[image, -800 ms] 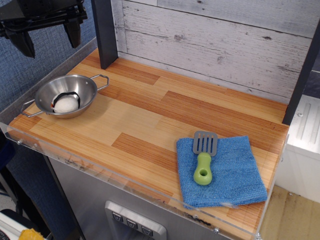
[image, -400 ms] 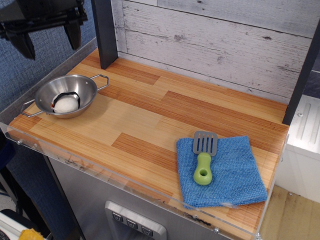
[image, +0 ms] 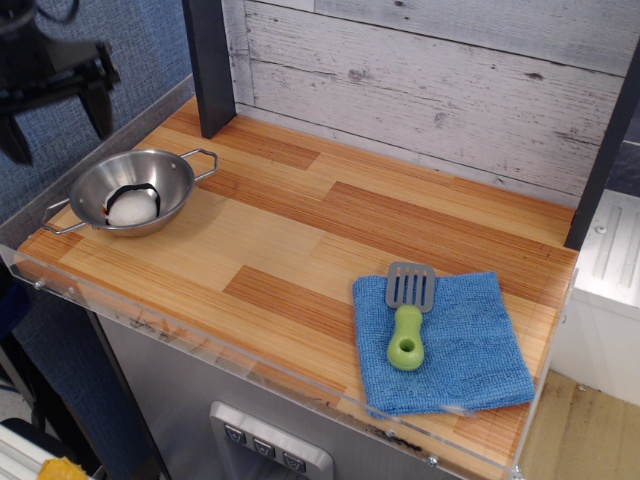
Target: Move egg to space above blue cloth.
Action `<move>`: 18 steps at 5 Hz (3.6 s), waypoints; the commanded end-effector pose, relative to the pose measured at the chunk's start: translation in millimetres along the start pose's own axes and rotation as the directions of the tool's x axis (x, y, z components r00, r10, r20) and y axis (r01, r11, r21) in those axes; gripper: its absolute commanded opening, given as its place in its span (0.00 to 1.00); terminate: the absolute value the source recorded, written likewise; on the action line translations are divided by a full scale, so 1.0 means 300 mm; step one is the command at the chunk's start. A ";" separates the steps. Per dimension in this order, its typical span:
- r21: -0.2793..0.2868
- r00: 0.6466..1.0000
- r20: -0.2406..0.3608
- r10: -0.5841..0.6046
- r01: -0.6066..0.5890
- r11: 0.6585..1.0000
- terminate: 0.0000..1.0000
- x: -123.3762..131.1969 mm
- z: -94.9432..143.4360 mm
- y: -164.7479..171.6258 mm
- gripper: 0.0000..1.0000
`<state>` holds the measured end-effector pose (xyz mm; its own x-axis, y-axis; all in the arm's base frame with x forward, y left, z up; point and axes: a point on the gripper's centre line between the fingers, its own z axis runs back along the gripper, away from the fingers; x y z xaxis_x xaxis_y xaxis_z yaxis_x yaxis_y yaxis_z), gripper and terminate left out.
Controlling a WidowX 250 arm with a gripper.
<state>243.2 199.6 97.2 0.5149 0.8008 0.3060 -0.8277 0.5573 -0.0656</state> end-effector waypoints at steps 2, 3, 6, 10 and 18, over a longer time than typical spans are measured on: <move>0.007 1.000 -0.011 0.021 -0.021 1.000 0.00 0.041 -0.085 0.016 1.00; 0.014 1.000 -0.006 0.008 -0.008 1.000 0.00 0.047 -0.091 -0.024 1.00; 0.035 0.999 -0.033 -0.021 0.022 0.999 0.00 -0.006 -0.181 -0.128 1.00; 0.059 0.998 -0.023 -0.050 0.051 0.997 0.00 -0.091 -0.214 -0.160 0.00; -0.169 0.950 0.158 -0.268 0.293 0.941 0.00 -0.194 0.223 -0.643 0.00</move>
<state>363.3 30.6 138.4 0.7029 0.5748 0.4189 -0.5921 0.7993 -0.1033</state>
